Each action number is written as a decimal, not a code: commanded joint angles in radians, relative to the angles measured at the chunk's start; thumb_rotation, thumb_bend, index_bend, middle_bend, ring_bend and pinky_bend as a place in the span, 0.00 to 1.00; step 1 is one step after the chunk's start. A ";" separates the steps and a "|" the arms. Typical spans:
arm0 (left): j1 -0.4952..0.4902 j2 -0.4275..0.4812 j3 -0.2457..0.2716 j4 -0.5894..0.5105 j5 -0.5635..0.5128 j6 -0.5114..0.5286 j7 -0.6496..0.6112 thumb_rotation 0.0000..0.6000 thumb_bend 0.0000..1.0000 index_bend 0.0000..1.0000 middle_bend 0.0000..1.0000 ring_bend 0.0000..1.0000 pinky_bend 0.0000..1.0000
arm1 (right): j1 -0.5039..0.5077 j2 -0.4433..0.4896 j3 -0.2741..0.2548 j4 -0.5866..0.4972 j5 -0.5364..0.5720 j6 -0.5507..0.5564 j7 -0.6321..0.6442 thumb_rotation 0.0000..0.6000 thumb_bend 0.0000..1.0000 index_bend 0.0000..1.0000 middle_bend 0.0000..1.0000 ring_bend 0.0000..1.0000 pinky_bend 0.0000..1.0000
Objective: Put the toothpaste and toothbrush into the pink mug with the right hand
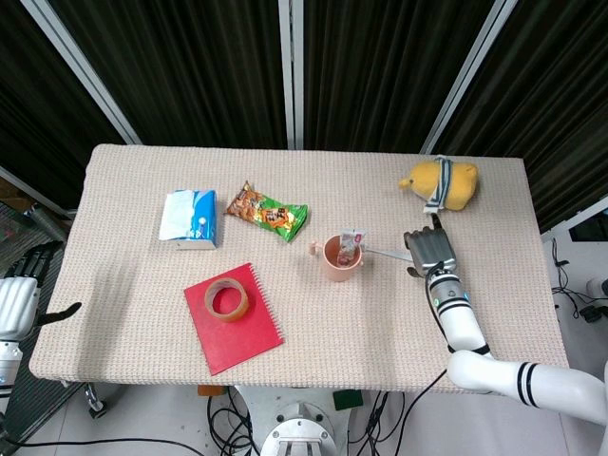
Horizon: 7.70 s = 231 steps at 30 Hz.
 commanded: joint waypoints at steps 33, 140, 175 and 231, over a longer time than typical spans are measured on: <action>0.008 -0.021 0.005 0.035 -0.014 -0.014 -0.009 1.00 0.08 0.10 0.11 0.10 0.22 | 0.041 -0.223 -0.030 0.306 -0.003 -0.018 0.022 1.00 0.49 0.48 0.48 0.25 0.08; 0.003 -0.002 -0.004 -0.025 -0.012 -0.010 0.036 1.00 0.07 0.11 0.11 0.10 0.22 | -0.076 0.123 -0.011 0.106 -0.687 0.325 0.135 1.00 0.75 0.64 0.62 0.31 0.08; -0.004 -0.037 -0.008 0.026 -0.008 -0.004 -0.016 1.00 0.07 0.11 0.11 0.10 0.22 | 0.091 0.333 -0.096 0.134 -1.297 0.070 -0.119 1.00 0.69 0.66 0.63 0.31 0.00; 0.001 -0.046 -0.006 0.060 0.005 0.020 -0.066 1.00 0.08 0.11 0.11 0.10 0.22 | 0.221 0.257 -0.003 0.012 -1.252 -0.536 -0.498 1.00 0.68 0.59 0.58 0.24 0.00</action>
